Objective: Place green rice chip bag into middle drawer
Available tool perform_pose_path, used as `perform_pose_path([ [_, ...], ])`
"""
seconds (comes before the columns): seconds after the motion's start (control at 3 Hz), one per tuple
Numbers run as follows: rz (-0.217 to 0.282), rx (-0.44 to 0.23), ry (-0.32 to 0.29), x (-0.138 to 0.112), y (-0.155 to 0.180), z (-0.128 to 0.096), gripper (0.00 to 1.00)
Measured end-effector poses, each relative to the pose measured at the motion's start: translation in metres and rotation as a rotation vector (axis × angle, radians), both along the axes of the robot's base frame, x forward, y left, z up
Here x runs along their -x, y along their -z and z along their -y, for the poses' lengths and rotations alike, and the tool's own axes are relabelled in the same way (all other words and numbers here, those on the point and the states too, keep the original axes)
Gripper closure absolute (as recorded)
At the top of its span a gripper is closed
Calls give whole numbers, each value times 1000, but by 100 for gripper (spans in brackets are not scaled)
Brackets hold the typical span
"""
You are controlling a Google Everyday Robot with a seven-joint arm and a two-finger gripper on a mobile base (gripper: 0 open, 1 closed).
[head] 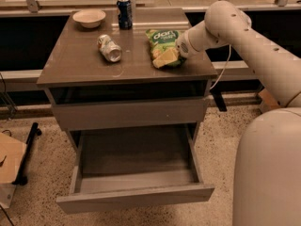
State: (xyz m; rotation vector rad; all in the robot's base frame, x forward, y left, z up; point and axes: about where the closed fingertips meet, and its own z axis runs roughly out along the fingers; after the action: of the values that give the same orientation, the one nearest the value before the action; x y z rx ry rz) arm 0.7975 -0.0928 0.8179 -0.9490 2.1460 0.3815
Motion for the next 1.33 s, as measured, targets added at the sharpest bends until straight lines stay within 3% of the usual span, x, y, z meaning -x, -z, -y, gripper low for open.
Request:
perform_pose_path([
  [0.67, 88, 25, -56, 60, -62, 3, 59],
  [1.0, 62, 22, -93, 61, -50, -5, 29],
  [1.33, 29, 40, -136, 81, -48, -11, 40],
])
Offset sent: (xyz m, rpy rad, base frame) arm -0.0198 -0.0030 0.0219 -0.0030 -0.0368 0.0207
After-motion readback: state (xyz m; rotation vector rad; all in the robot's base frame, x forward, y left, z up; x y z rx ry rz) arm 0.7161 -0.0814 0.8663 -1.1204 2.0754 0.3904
